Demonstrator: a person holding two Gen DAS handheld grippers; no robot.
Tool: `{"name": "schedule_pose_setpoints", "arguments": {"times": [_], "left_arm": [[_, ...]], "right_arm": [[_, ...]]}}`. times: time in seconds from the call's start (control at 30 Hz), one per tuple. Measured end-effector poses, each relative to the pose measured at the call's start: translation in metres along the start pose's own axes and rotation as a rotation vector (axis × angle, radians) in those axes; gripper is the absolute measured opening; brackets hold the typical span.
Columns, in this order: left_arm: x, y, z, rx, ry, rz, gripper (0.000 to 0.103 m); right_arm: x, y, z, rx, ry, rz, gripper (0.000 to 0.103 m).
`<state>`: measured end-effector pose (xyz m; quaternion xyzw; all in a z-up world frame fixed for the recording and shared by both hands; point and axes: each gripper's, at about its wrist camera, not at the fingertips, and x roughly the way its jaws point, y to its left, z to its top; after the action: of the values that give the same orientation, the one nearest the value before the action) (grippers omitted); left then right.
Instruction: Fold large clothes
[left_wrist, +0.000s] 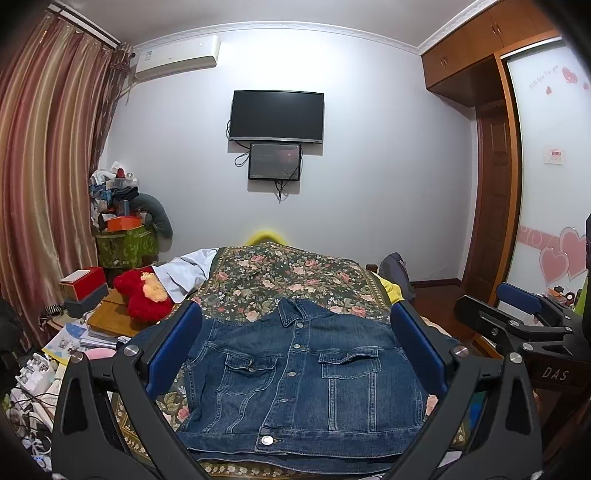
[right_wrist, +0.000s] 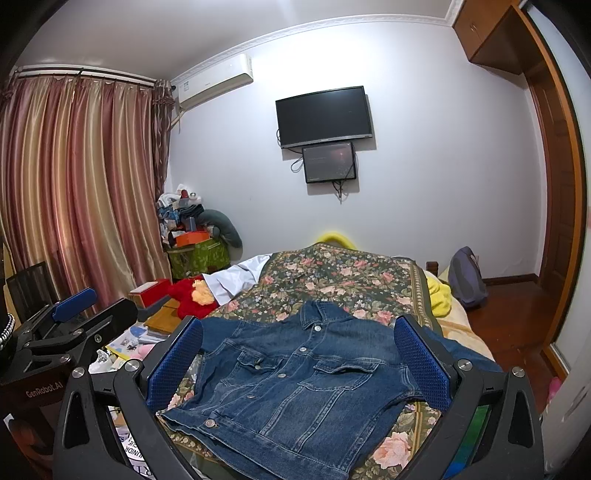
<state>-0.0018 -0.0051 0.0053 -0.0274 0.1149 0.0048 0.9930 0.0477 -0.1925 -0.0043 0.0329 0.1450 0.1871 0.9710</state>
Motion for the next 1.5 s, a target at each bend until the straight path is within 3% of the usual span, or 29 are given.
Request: {"name": "schedule_pose_setpoints", "arguments": {"times": [1.5], "left_arm": [[0.004,0.005,-0.001,-0.017,0.009,-0.009,0.103]], "right_arm": [[0.01,0.005,-0.008,-0.002,0.013,0.009,0.103]]}}
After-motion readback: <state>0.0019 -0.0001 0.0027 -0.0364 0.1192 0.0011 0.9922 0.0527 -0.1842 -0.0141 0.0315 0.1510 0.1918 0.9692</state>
